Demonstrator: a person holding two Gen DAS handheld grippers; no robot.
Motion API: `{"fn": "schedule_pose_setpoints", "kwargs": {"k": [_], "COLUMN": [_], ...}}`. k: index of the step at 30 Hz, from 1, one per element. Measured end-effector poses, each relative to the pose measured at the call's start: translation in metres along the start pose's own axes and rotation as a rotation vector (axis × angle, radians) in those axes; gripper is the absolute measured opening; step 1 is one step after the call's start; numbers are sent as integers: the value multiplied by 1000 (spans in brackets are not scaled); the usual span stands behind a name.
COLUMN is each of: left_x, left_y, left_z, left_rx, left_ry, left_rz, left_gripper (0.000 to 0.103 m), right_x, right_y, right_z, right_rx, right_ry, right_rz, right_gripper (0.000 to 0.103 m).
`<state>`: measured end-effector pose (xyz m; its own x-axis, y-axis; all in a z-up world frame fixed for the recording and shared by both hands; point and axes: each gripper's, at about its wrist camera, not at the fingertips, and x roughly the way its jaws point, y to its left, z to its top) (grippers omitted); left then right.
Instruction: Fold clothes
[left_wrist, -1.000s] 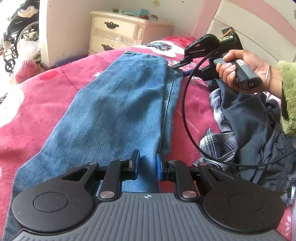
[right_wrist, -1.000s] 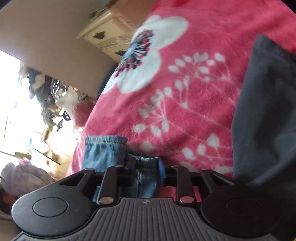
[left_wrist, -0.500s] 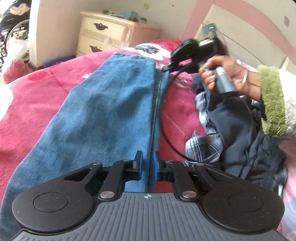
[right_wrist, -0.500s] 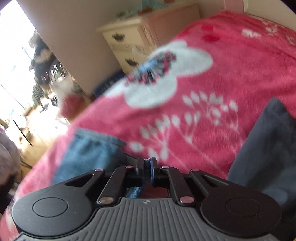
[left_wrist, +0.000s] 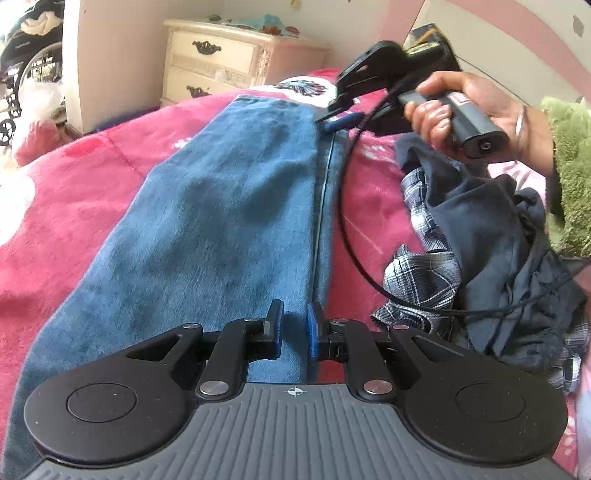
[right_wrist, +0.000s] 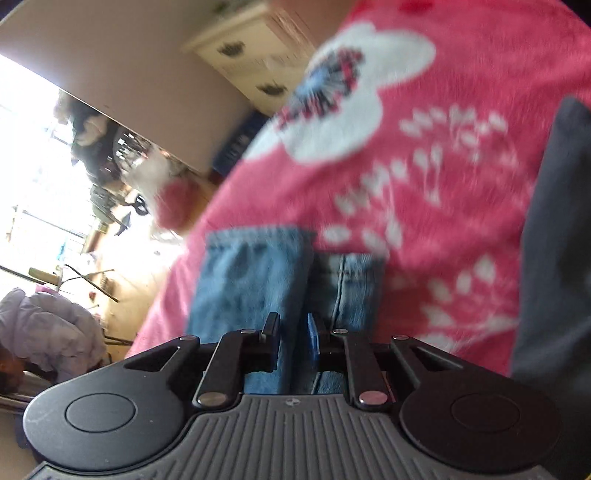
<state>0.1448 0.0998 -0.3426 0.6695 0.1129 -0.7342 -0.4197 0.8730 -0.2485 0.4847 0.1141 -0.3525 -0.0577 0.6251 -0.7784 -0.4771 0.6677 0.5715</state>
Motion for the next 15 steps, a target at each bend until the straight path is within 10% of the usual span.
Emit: {"fn": "schedule_pose_setpoints", "kwargs": {"k": [10,15], "left_x": [5,7], "left_y": [-11,-12], "left_z": [-6,-7], "left_rx": [60,67], "left_ry": [17,13], "left_rz": [64,74], "left_gripper": [15,11], "right_x": [8,7], "right_y": [1,4], "right_z": [-6,-11], "right_rx": [36,-8], "right_ry": [-17,-47], "right_rz": [6,-14], "right_gripper": [26,5]}}
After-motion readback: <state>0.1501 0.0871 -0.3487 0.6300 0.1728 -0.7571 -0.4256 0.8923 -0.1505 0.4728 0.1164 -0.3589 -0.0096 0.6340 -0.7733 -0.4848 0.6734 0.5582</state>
